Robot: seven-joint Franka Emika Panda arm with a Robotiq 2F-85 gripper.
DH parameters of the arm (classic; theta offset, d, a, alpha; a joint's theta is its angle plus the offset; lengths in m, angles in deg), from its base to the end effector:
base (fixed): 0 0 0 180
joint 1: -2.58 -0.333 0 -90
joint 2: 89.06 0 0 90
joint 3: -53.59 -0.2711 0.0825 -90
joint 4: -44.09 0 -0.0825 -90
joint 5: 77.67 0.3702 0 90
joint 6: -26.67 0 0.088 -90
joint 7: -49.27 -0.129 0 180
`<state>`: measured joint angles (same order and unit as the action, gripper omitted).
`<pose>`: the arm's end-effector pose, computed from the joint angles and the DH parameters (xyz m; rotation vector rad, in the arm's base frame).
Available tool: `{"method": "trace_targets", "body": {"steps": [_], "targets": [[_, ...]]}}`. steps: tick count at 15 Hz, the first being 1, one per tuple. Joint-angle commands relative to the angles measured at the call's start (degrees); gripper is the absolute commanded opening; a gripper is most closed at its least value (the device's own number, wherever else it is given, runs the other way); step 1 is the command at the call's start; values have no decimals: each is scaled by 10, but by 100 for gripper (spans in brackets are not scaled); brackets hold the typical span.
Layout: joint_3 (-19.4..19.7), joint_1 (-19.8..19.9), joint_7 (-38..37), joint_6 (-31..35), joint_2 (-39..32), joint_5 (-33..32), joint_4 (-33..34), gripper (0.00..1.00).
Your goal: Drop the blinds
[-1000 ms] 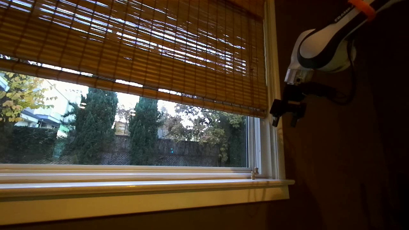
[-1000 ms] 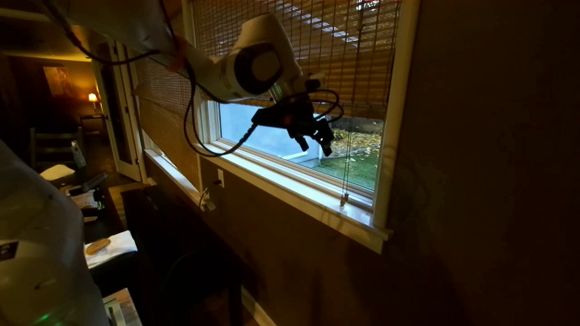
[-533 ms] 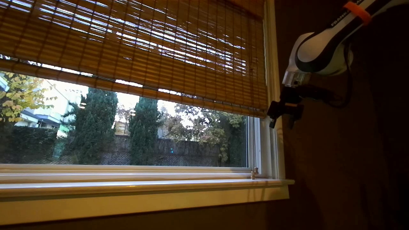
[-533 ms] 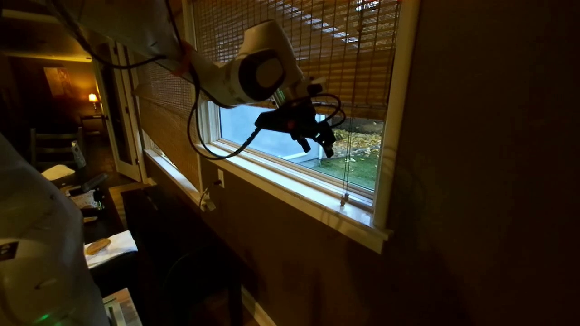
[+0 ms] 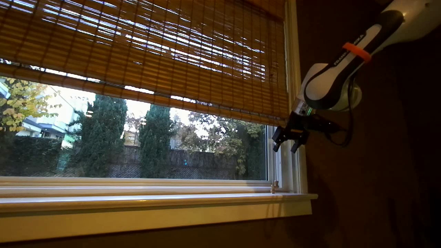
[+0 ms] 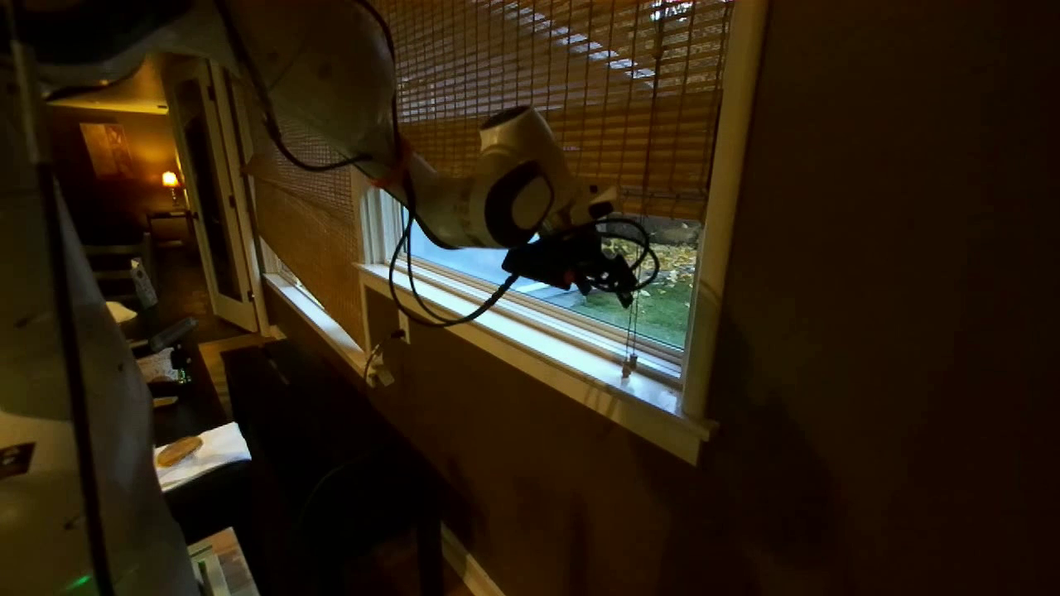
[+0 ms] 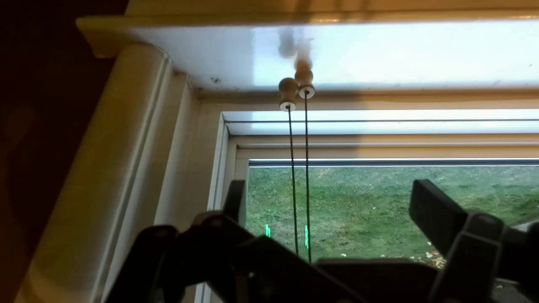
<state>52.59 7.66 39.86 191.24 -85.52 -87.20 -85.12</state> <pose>0.5627 -0.0317 0.4141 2.8971 -0.1309 1.0271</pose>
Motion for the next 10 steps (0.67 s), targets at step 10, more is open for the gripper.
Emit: {"method": "trace_targets", "body": {"steps": [10], "targets": [[8, 4, 4, 93, -142, -2, 121, 54]]}}
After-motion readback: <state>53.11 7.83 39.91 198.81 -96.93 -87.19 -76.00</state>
